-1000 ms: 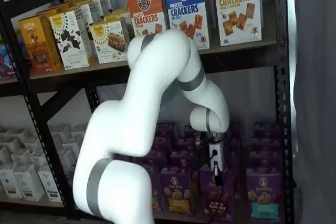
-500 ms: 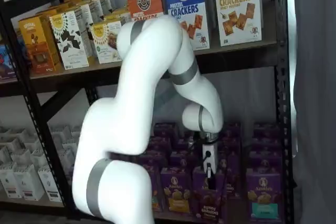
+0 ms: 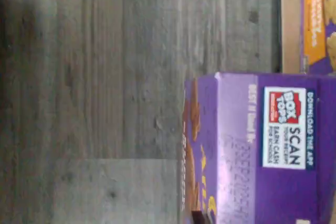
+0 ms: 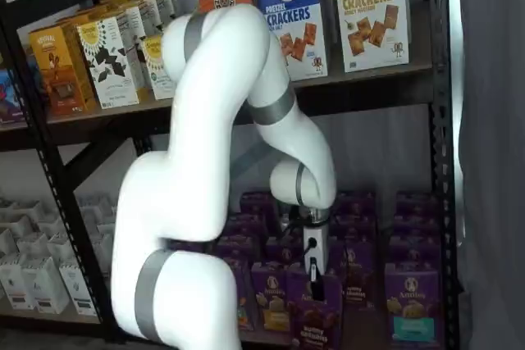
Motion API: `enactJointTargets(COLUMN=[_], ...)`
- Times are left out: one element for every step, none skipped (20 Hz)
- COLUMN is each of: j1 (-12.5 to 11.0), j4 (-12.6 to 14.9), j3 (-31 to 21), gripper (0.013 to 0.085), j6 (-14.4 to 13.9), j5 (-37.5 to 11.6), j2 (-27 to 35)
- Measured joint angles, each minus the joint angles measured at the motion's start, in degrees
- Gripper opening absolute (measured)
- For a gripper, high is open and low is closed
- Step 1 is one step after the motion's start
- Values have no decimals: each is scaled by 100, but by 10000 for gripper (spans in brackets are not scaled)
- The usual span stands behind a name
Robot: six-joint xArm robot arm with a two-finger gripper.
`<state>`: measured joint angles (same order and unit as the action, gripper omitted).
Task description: Pick up the purple box with a brown patch in the center, on the bottom shelf, the fifth box from the left
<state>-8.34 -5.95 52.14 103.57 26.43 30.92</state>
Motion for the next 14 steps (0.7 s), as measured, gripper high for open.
enactJointTargets(j1=[4, 5, 5, 5, 6, 16, 27, 40, 55, 73, 93, 128, 157, 193], j4=[-18, -61, -95, -130, -163, -216, -255, -291, -327, -364, -405, -448, -456, -445], j3=[-139, -301, -419, -560, -696, -831, -927, -1010, -1096, -1172, -1241, -1340, -1409, -1482], gripper=[290, 290, 290, 290, 290, 290, 290, 290, 290, 290, 290, 290, 290, 290], j6=[12, 51, 83, 114, 140, 178, 203, 223, 241, 256, 272, 275, 250, 199], j5=[10, 4, -4, -23, -32, -35, -46, -58, -72, -74, -67, -75, -72, -31], j2=[-144, -311, -433, -580, -726, -879, -986, -1080, -1179, -1272, -1366, -1492, -1586, -1707])
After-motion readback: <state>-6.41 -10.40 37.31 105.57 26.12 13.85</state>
